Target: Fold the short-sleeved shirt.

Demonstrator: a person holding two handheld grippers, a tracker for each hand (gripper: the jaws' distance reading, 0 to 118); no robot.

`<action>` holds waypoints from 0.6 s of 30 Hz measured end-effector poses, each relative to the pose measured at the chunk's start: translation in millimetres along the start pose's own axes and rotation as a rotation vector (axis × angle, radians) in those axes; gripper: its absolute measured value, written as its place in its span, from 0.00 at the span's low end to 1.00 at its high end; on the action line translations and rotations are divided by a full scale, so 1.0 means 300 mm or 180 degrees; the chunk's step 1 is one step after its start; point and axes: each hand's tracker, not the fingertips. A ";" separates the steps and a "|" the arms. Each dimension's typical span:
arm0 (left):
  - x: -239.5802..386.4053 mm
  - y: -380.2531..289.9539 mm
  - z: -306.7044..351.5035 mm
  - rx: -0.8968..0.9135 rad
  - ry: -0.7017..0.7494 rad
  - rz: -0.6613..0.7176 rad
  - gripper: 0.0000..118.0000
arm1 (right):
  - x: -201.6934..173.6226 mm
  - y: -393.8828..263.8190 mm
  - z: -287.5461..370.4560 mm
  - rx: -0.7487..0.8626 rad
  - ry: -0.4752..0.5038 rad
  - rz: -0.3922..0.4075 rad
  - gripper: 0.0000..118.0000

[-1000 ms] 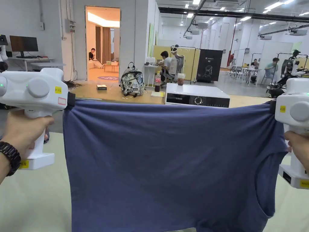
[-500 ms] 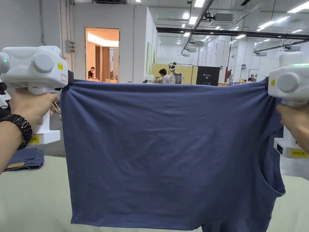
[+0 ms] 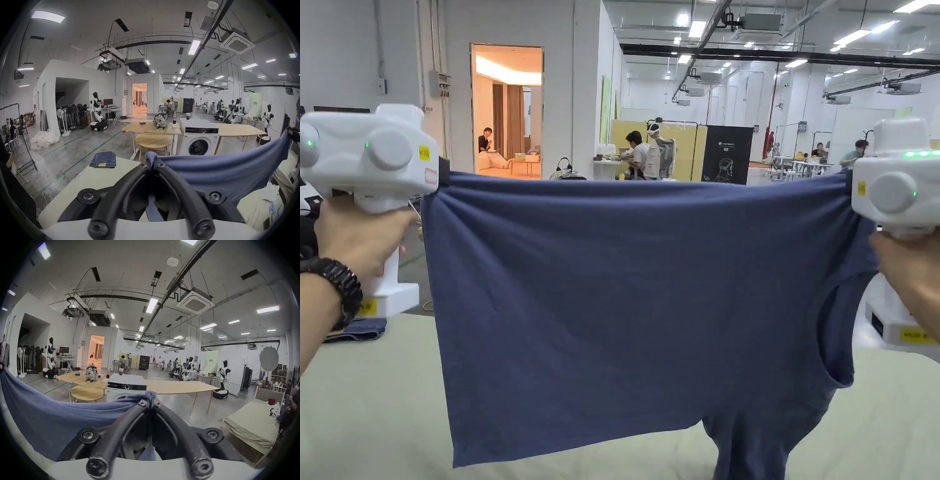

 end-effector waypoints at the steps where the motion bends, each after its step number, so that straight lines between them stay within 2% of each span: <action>1: 0.000 -0.034 0.003 -0.0053 -0.0016 -0.0016 0.00 | 0.003 -0.029 0.014 -0.0049 0.0011 0.0023 0.00; 6: -0.024 -0.204 0.041 -0.0227 -0.0065 -0.0042 0.00 | 0.021 -0.178 0.125 -0.0179 0.0041 0.0097 0.00; 13: -0.068 -0.386 0.219 -0.0277 -0.0200 0.0013 0.00 | 0.080 -0.344 0.334 -0.0368 0.0083 0.0067 0.00; 18: -0.086 -0.514 0.349 -0.0320 -0.0259 -0.0059 0.00 | 0.112 -0.472 0.504 -0.0494 0.0098 0.0144 0.00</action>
